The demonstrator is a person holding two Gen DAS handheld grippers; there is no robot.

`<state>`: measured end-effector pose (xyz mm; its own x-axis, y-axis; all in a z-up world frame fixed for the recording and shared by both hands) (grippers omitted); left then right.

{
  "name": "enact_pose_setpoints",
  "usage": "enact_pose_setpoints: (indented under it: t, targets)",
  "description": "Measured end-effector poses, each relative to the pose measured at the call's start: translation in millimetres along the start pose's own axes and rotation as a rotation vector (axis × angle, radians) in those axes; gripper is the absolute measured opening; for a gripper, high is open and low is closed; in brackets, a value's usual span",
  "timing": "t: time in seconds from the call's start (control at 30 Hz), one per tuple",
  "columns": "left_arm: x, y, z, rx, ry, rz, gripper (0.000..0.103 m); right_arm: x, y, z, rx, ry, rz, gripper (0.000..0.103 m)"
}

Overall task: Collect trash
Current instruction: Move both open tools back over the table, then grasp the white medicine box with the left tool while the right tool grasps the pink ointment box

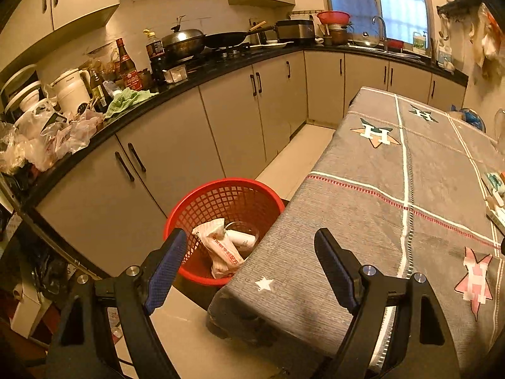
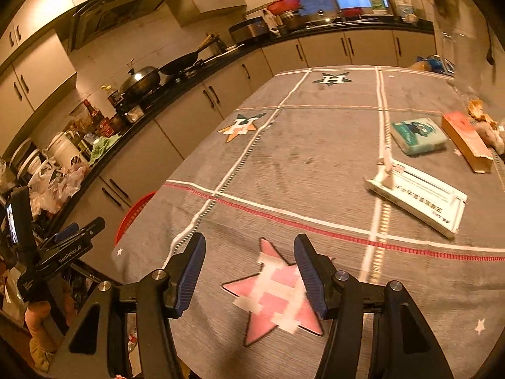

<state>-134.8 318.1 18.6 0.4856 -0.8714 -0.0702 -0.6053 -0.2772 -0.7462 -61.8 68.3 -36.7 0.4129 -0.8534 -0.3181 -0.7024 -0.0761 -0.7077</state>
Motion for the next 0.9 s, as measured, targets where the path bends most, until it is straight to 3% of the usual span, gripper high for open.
enact_pose_setpoints:
  t: [0.27, 0.63, 0.77, 0.9]
  targets:
    - [19, 2, -2, -0.030, 0.045, 0.035, 0.082, 34, 7, -20, 0.022, 0.037, 0.039, 0.064]
    - [132, 15, -12, -0.117, 0.325, 0.175, 0.082, 174, 38, -89, 0.067, 0.248, 0.277, 0.066]
    - [181, 19, -19, -0.148, 0.431, 0.224, 0.082, 201, 39, -104, 0.085, 0.275, 0.316, 0.067]
    - [215, 25, -26, -0.155, 0.462, 0.265, 0.082, 208, 31, -93, 0.055, 0.236, 0.316, 0.069]
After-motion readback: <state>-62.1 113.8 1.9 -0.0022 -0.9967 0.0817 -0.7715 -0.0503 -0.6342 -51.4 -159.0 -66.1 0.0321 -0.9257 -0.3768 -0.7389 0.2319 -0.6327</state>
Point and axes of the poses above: each gripper's, at about its wrist camera, not at the fingertips, and z roughly the way its jaws point, x to its right, y to its underside, the point moved 9 cm from there along z, roughly the way its jaws point, and after that the axes turned 7 degrees about -z, right-handed, at the moved point
